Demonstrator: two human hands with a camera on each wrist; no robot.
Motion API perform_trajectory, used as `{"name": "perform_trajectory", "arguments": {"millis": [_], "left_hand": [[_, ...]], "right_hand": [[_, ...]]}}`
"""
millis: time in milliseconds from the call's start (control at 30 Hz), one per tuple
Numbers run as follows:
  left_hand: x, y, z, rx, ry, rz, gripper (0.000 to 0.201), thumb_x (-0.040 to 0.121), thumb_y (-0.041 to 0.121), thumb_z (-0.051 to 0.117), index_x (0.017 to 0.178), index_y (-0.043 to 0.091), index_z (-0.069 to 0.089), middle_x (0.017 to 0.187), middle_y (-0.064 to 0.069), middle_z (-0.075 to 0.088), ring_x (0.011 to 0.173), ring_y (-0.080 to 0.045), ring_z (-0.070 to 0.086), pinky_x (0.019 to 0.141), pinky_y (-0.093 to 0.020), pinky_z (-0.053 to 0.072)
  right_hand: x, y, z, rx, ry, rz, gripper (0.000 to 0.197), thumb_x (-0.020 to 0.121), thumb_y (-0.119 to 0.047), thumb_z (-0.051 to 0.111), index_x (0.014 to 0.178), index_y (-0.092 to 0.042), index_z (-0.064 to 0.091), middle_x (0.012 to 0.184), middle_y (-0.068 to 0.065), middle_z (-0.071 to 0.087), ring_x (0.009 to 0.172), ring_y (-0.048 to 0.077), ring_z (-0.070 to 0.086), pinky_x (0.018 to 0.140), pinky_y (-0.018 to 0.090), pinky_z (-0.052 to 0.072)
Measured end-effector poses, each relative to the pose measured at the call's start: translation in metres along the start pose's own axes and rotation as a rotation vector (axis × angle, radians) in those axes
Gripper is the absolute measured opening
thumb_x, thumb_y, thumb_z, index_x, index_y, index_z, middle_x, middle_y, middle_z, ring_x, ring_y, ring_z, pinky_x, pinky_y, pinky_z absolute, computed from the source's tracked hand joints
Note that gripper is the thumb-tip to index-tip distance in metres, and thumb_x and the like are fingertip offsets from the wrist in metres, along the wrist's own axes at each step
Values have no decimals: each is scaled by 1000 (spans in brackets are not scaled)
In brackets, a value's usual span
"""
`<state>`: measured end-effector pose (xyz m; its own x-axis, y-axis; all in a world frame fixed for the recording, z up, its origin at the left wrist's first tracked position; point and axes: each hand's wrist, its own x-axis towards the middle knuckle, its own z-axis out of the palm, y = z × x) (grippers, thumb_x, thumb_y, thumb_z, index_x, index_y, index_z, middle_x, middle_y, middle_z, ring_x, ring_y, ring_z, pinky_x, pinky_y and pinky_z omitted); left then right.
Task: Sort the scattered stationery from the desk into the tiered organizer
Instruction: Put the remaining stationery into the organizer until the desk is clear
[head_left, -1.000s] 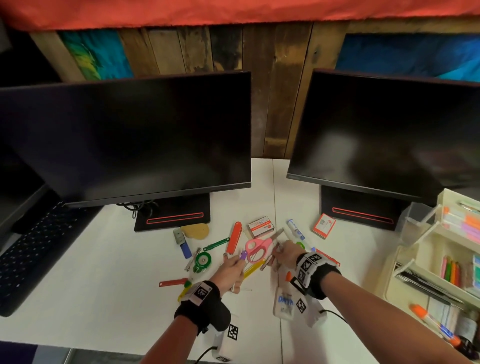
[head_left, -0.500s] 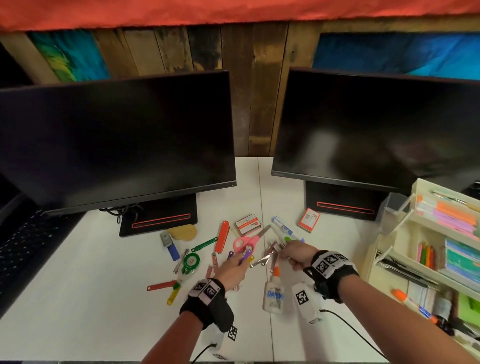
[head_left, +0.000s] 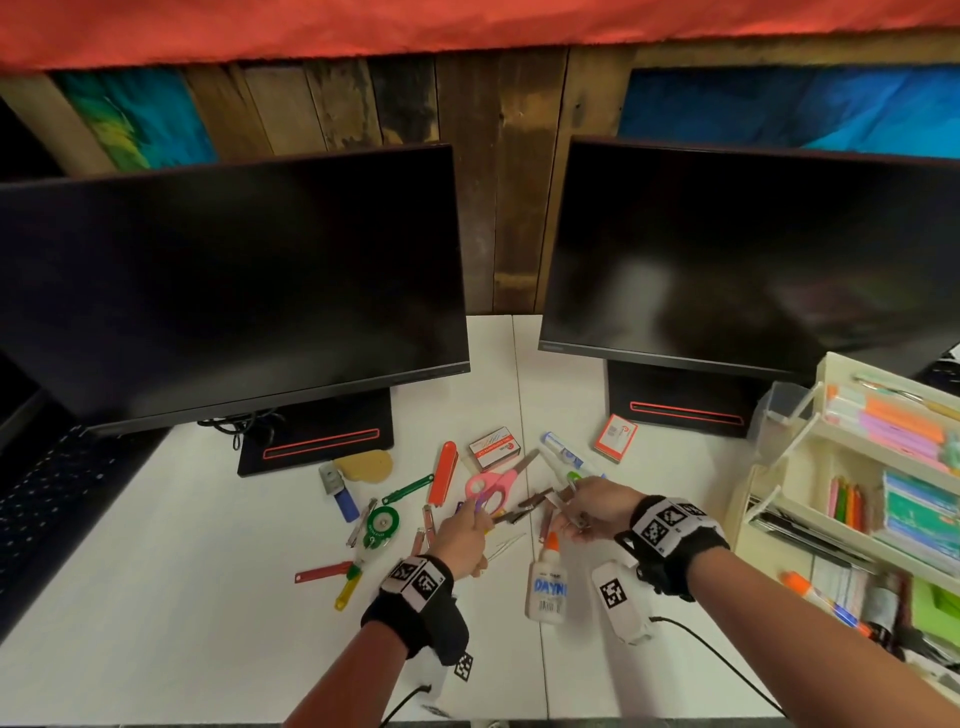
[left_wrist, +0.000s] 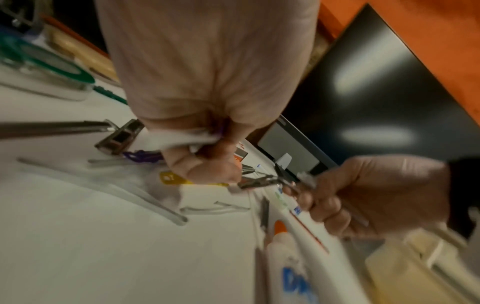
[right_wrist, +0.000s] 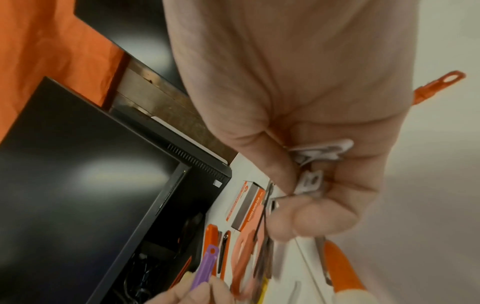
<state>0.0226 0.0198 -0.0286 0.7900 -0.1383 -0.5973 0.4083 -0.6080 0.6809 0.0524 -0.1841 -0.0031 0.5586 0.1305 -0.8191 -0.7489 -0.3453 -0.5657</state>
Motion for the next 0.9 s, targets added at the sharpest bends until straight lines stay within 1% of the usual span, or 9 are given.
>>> {"name": "perform_trajectory", "arguments": {"millis": [67,133,200,400,467,600,733,800,900], "left_hand": [[4,2,0,-75,25,-22,29,102,17,26,121,8,46,87,-7,52,61,-16,52,51,-20,41],[5,6,2,-122,44,-21,35,102,18,28,133,8,41,110,-16,59,93,-33,62,75,-32,48],[5,12,3,-115,60,-7,39,102,21,27,139,13,37,130,-15,54,119,-35,52,95,-38,44],[8,26,0,192,30,235,49,90,49,49,111,6,58,119,-10,60,112,-25,54,85,-30,42],[11,26,-4,283,-25,253,47,88,48,54,109,7,62,116,-9,62,111,-25,55,80,-28,42],[16,24,-7,357,6,280,30,90,36,56,108,12,61,117,-9,60,108,-25,57,90,-32,46],[18,24,0,291,51,247,28,89,36,56,75,14,49,84,-6,57,85,-28,58,69,-28,41],[15,27,1,256,35,217,25,90,36,55,82,12,54,79,-4,55,82,-28,58,68,-30,43],[13,25,-1,124,24,171,31,93,30,54,115,7,57,92,-12,64,90,-31,63,74,-35,50]], "right_hand": [[0,-1,0,22,11,16,30,91,11,34,76,-3,56,56,9,64,47,16,57,47,26,47],[-1,-2,2,12,32,10,32,92,7,31,72,-5,53,57,7,59,47,16,51,49,25,41],[-2,-3,2,21,45,-2,29,92,2,31,72,-8,49,58,6,50,47,14,40,47,23,32],[-5,-11,4,-40,40,-90,24,92,-2,34,74,-12,45,58,2,38,46,11,28,45,22,23],[-7,-15,2,-61,72,-127,20,94,-5,36,79,-11,46,58,1,37,47,10,28,43,21,23],[-10,-14,6,-152,117,-189,15,96,-8,40,81,-10,44,60,3,41,47,11,33,37,18,27],[-7,-6,22,-174,-5,-166,12,95,-7,39,84,-10,44,65,6,52,47,13,41,39,21,31],[-8,-5,25,-168,-3,-179,12,96,-7,38,85,-11,44,65,6,55,47,14,47,40,21,34],[-14,-4,24,-192,58,-239,16,98,-9,36,83,-14,39,63,5,59,45,12,53,41,20,40]]}}
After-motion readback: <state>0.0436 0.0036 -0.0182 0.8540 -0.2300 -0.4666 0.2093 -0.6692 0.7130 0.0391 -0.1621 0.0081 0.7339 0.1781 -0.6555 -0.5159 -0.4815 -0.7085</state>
